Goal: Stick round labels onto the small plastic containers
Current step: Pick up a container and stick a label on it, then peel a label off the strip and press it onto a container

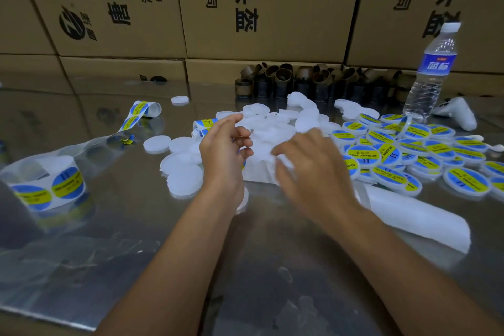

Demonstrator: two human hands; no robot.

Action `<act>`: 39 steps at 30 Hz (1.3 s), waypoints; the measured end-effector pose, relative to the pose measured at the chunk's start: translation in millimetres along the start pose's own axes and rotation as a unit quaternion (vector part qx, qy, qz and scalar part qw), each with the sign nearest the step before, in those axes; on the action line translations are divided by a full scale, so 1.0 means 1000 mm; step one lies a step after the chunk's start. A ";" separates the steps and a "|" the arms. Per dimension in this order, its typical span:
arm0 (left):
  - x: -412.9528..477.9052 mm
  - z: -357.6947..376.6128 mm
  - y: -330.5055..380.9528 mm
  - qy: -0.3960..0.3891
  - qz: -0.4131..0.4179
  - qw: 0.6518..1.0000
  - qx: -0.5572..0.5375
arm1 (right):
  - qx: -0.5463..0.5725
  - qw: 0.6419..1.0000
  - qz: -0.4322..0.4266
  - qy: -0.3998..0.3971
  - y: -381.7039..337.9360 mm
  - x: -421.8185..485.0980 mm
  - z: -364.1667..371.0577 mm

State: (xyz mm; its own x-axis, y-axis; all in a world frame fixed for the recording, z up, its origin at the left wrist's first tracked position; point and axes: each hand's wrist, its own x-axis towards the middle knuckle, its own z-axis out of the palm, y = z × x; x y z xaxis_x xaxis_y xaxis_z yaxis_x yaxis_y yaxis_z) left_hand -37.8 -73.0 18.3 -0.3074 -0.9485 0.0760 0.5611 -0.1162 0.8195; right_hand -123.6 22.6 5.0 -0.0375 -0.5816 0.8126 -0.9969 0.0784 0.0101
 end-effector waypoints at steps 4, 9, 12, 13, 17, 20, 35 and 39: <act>0.002 -0.003 0.003 0.011 -0.002 1.000 -0.007 | 0.032 0.992 -0.058 -0.110 -0.026 -0.002 0.011; 0.005 -0.006 0.007 -0.008 0.009 1.000 -0.006 | 0.061 0.974 0.015 -0.216 -0.020 -0.007 0.020; 0.004 -0.006 0.008 -0.017 0.020 1.000 0.007 | 0.086 0.966 0.007 -0.242 -0.022 -0.008 0.023; 0.003 -0.006 0.008 -0.019 0.022 1.000 0.009 | 0.098 0.962 0.007 -0.256 -0.023 -0.007 0.023; 0.004 -0.007 0.008 -0.019 0.024 1.000 0.008 | 0.139 0.955 0.015 -0.263 -0.023 -0.007 0.022; 0.005 -0.007 0.008 -0.018 0.018 1.000 0.008 | 0.153 0.954 0.015 -0.258 -0.020 -0.009 0.023; 0.004 -0.006 0.011 -0.105 -0.034 0.993 0.051 | 0.470 0.820 0.326 -0.028 -0.005 0.000 0.012; -0.004 0.000 0.003 -0.185 -0.082 0.976 0.082 | 0.543 0.743 0.392 -0.001 0.001 0.003 0.010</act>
State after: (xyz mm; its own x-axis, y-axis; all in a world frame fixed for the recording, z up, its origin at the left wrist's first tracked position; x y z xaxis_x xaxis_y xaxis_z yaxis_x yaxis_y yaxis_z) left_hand -34.5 -69.8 20.6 -0.6559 -0.7465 0.1117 0.3597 -0.1790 0.9157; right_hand -125.0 12.6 1.5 -0.6349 -0.7029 0.3207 -0.1383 -0.3051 -0.9422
